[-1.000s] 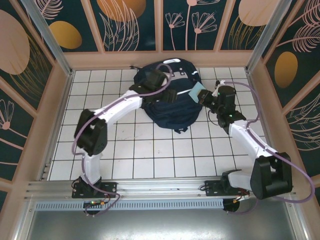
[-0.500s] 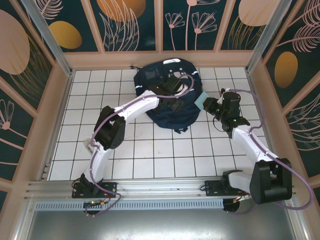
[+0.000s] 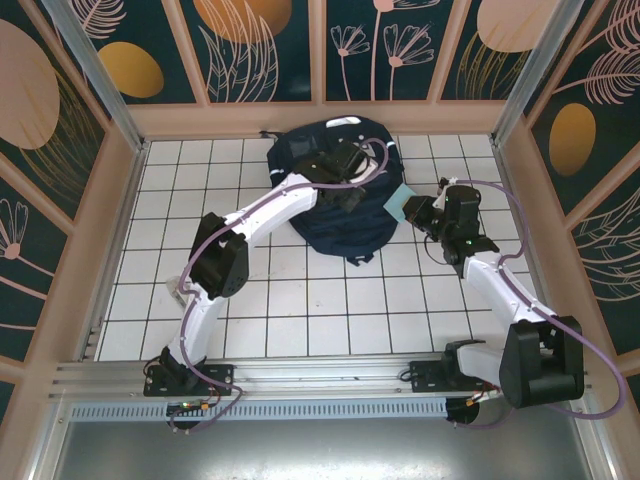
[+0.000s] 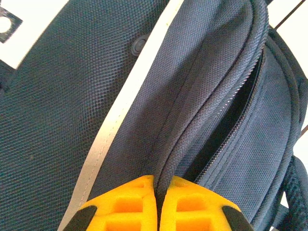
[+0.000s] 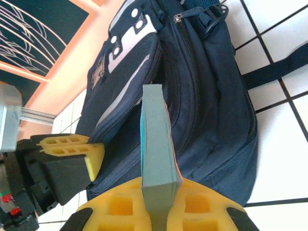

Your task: Pack the student bag

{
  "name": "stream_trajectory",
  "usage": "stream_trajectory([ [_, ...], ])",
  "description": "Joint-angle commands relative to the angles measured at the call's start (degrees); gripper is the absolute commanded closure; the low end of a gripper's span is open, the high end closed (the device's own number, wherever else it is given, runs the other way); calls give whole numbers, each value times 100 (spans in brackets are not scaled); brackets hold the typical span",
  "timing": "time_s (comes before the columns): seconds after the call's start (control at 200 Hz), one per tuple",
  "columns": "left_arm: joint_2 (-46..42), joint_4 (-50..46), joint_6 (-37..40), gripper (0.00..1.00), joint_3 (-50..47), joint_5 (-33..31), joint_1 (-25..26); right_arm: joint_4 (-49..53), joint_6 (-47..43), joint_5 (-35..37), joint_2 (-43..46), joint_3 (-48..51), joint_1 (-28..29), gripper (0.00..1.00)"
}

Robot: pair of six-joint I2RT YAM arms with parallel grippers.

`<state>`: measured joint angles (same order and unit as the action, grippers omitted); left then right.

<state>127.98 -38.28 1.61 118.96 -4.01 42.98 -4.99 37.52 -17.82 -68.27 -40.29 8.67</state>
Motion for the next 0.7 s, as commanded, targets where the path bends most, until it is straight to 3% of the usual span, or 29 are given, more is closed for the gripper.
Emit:
stream_trajectory([
  [0.0, -293, -132, -415, 100, 329, 215, -75, -630, 325, -300, 6, 123, -26, 100],
  [0.185, -214, -198, -716, 100, 654, 397, -108, -2150, 1360, -766, -512, 385, 176, 100],
  [0.505, -284, -152, -996, 100, 959, 482, -111, -4406, 2699, -537, -2640, -342, 957, 100],
  [0.695, -361, -51, -1092, 100, 795, 474, -110, -4862, 3685, 139, -3837, -1150, 1366, 100],
])
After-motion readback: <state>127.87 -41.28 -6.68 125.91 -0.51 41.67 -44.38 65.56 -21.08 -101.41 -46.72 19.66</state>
